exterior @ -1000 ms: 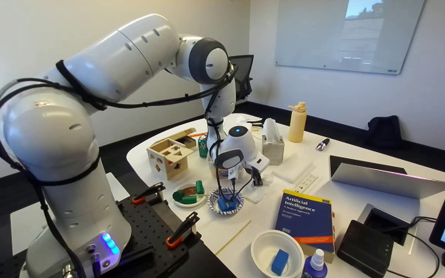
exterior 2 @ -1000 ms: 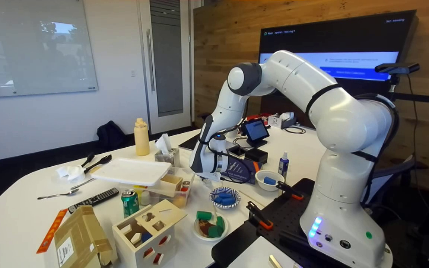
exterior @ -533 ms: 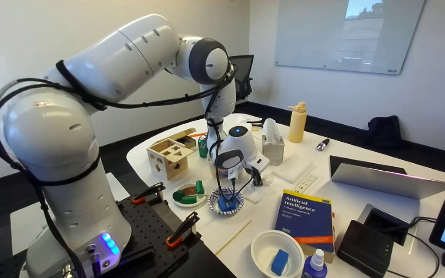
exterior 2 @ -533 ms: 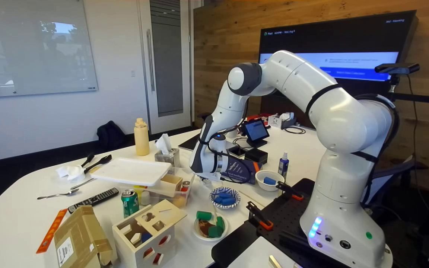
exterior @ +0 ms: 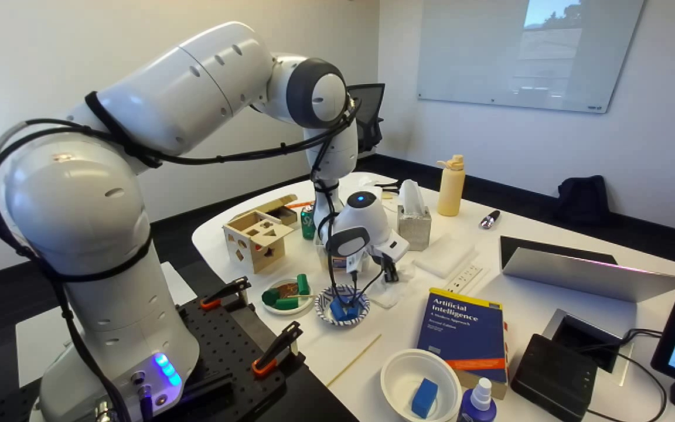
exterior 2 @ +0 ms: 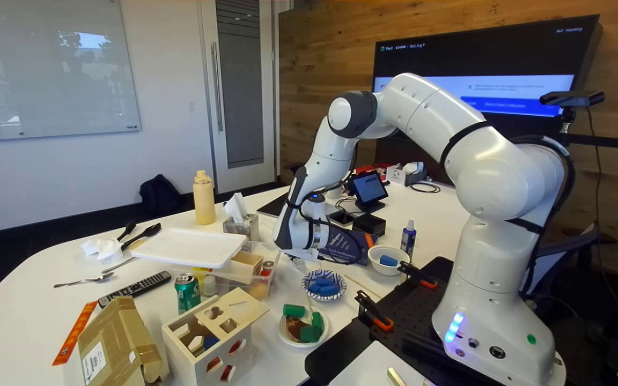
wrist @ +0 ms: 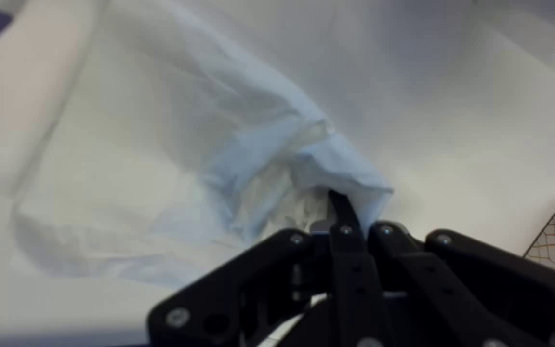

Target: Fold the tissue on the table

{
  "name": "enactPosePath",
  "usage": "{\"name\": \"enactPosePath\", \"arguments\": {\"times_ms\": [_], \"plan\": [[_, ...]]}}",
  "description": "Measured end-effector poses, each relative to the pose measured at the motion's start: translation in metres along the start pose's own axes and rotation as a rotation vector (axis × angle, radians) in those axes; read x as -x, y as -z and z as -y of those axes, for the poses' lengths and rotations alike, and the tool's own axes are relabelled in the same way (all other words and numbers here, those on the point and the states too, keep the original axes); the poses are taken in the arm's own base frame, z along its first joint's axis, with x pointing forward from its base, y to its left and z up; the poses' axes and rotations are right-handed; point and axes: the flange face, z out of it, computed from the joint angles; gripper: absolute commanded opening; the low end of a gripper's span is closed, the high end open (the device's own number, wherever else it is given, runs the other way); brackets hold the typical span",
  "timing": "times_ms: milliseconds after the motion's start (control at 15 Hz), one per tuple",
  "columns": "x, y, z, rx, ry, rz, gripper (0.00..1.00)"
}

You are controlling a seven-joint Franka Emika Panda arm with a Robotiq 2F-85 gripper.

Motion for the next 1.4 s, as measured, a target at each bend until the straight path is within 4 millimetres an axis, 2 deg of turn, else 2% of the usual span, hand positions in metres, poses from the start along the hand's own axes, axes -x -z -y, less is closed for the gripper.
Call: {"name": "enactPosePath", "arguments": {"times_ms": [533,733,1000,1067,1133,1200,1400], "plan": [[-0.018,0.007,0.008,0.036,-0.083,-0.1,0.0],[-0.005,0.014,0.014,0.077,-0.164,-0.164,0.0],[0.03,0.01,0.003,0.14,-0.287,-0.23,0.0],[0.033,0.013,0.002,0.145,-0.324,-0.25,0.0],[0.036,0.014,0.0,0.148,-0.352,-0.262,0.26],[0.037,0.015,-0.001,0.149,-0.379,-0.27,0.27],[0.039,0.014,-0.002,0.146,-0.42,-0.271,0.49]]}}
